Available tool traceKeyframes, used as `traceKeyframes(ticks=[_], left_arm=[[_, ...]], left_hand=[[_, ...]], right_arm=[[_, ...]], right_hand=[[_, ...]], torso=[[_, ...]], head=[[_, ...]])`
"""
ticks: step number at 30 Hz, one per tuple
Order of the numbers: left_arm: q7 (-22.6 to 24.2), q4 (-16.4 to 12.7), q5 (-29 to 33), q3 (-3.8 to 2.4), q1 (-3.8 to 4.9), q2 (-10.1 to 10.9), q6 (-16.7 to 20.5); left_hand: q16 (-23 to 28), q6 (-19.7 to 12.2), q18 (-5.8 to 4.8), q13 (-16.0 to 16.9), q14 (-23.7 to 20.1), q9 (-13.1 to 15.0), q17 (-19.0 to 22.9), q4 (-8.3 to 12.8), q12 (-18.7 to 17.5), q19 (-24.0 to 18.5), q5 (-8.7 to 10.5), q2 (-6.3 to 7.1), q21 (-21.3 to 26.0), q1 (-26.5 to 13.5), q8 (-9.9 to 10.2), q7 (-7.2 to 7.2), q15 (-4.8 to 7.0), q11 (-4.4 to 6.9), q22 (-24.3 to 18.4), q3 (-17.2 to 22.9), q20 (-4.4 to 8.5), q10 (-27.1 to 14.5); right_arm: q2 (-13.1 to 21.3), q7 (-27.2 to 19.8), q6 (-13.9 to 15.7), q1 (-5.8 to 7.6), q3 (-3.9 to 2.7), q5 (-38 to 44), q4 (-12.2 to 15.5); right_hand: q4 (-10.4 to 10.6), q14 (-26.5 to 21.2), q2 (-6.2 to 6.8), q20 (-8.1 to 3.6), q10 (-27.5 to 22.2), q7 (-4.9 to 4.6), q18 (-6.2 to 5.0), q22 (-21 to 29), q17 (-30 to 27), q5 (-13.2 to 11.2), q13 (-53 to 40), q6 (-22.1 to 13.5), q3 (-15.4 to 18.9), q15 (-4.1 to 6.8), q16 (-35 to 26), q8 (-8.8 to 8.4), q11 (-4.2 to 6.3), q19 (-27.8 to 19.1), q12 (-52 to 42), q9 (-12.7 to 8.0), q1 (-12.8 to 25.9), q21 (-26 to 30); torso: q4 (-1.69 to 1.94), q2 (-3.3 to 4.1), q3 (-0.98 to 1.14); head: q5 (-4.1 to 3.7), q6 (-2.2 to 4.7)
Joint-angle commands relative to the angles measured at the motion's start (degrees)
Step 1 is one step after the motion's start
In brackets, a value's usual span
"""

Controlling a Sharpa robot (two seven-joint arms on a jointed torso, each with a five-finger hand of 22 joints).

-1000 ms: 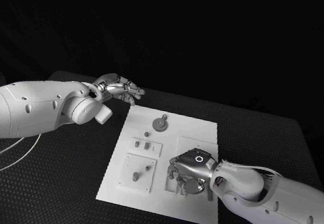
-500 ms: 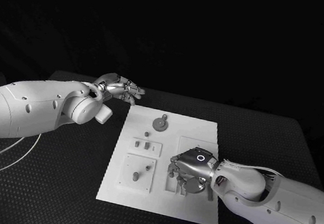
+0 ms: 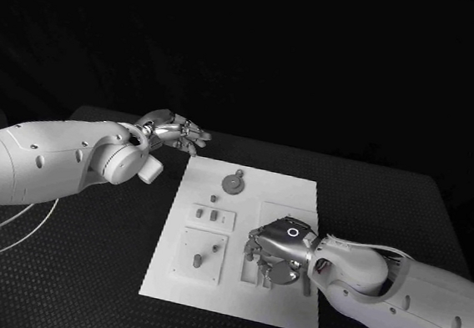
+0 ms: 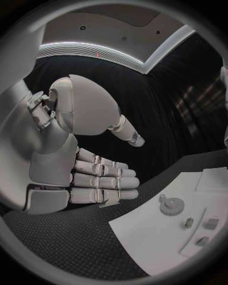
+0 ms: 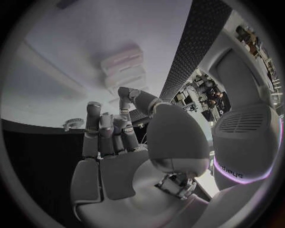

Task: Assemble the parts on the task board

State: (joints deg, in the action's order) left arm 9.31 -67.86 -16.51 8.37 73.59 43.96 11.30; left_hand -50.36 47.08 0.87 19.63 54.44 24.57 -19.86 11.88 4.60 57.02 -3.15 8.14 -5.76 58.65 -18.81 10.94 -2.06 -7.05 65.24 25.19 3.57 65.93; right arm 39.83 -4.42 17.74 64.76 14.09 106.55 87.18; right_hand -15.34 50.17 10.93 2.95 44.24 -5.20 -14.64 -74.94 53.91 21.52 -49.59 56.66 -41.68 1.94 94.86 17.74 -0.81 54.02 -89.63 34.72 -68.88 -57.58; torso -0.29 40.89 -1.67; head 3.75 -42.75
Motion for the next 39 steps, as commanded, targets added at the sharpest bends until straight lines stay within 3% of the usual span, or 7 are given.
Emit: traceKeyframes(ticks=[1,11,24,27,30,36,39], left_arm=[[0.8,-0.1,-0.1,-0.03,0.05,-0.1,-0.4],[0.9,0.0,-0.1,-0.03,0.05,-0.2,-0.4],[1.3,0.1,-0.1,-0.03,0.05,-0.3,-0.4],[1.4,0.2,-0.1,-0.03,0.05,-0.3,-0.4],[1.4,0.2,-0.1,-0.03,0.05,-0.3,-0.4],[1.4,0.7,-0.1,-0.03,0.05,-0.5,-0.4],[1.4,0.8,-0.1,-0.03,0.05,-0.5,-0.4]], left_hand=[[0.4,-0.3,0.09,0.1,-0.2,-0.1,-0.1,-0.2,-0.1,0.0,0.23,-0.38,0.4,-0.2,-0.2,0.05,-0.3,-0.03,0.1,-0.2,-0.26,-0.5],[0.4,-0.3,0.08,0.1,-0.2,-0.1,-0.1,-0.2,-0.1,0.0,0.23,-0.33,0.4,-0.2,-0.2,0.05,-0.3,-0.03,0.1,-0.2,-0.26,-0.5],[0.4,-0.3,0.08,0.1,-0.2,-0.1,-0.1,-0.1,-0.1,0.0,0.23,-0.17,0.4,-0.2,-0.2,0.06,-0.31,-0.04,0.1,-0.3,-0.28,-0.6],[0.4,-0.3,0.08,0.1,-0.2,-0.1,-0.1,-0.1,-0.1,0.0,0.23,-0.15,0.4,-0.3,-0.2,0.06,-0.31,-0.04,0.1,-0.3,-0.28,-0.6],[0.4,-0.3,0.08,0.1,-0.2,-0.1,-0.2,-0.1,-0.1,0.0,0.23,-0.14,0.4,-0.3,-0.2,0.06,-0.32,-0.04,0.1,-0.3,-0.28,-0.6],[0.4,-0.3,0.07,0.1,-0.2,-0.1,-0.2,-0.1,-0.1,0.0,0.23,-0.12,0.4,-0.3,-0.2,0.06,-0.32,-0.04,0.2,-0.3,-0.28,-0.6],[0.4,-0.3,0.07,0.1,-0.2,-0.1,-0.2,-0.1,-0.1,0.0,0.23,-0.13,0.4,-0.3,-0.3,0.06,-0.32,-0.04,0.2,-0.3,-0.28,-0.5]], right_arm=[[0.1,0.1,0.7,0.01,0.0,-1.0,0.2],[0.6,-0.4,1.4,0.41,0.0,-4.0,0.2],[1.3,-1.6,1.8,1.09,0.0,-8.6,0.2],[1.5,-1.9,1.6,1.29,0.0,-9.4,0.2],[1.7,-2.1,1.3,1.53,0.0,-10.1,0.2],[3.1,-3.2,0.3,2.68,0.01,-15.0,0.7],[4.2,-3.1,-0.3,3.59,0.02,-19.5,0.9]], right_hand=[[0.7,0.0,1.12,0.22,-0.5,-0.1,-0.36,-0.4,-0.1,-0.1,0.1,-0.4,0.3,0.16,1.5,-0.51,-0.01,0.2,-0.2,-0.1,0.4,0.0],[3.3,-0.3,4.81,0.28,-1.0,-0.95,-0.36,-0.4,-0.5,-0.3,0.5,-4.5,3.3,0.21,1.4,-2.58,-0.29,0.1,-0.2,-0.6,4.6,0.2],[4.4,-1.1,5.22,0.09,-2.0,-0.69,-0.36,-0.2,-0.9,-0.2,1.0,-13.2,12.2,0.5,1.5,-5.87,-0.39,-0.6,-0.2,-2.0,9.7,0.8],[4.7,-1.3,5.41,0.01,-2.3,-0.39,-0.36,-0.2,-0.9,-0.2,1.2,-15.6,14.0,0.63,1.4,-6.63,-0.35,-0.8,-0.2,-2.6,10.7,1.0],[5.1,-1.6,5.68,-0.01,-2.7,0.93,-0.36,-0.1,-1.0,-0.1,1.3,-18.2,15.0,0.72,1.4,-7.43,-0.33,-1.0,-0.1,-3.1,11.2,1.2],[5.6,-1.9,5.73,-0.02,-3.0,0.73,-0.36,0.0,-1.0,-0.1,1.4,-20.0,16.3,0.81,1.5,-7.67,-0.34,-1.3,-0.1,-3.3,12.1,1.4],[6.4,-2.0,5.38,-0.12,-3.1,-0.71,-0.36,0.0,-0.9,-0.1,1.4,-19.1,16.3,0.92,1.5,-6.52,-0.31,-1.3,-0.3,-2.8,12.0,1.4]], torso=[[-0.02,0.02,0.0],[0.0,-0.01,0.0],[-0.06,0.01,0.03],[-0.05,-0.02,0.03],[-0.02,-0.02,0.03],[-0.01,-0.04,0.02],[0.0,-0.05,0.04]], head=[[-0.05,0.1],[-0.12,0.13],[-0.19,0.34],[-0.28,0.46],[-0.32,0.47],[-0.42,0.7],[-0.51,0.9]])
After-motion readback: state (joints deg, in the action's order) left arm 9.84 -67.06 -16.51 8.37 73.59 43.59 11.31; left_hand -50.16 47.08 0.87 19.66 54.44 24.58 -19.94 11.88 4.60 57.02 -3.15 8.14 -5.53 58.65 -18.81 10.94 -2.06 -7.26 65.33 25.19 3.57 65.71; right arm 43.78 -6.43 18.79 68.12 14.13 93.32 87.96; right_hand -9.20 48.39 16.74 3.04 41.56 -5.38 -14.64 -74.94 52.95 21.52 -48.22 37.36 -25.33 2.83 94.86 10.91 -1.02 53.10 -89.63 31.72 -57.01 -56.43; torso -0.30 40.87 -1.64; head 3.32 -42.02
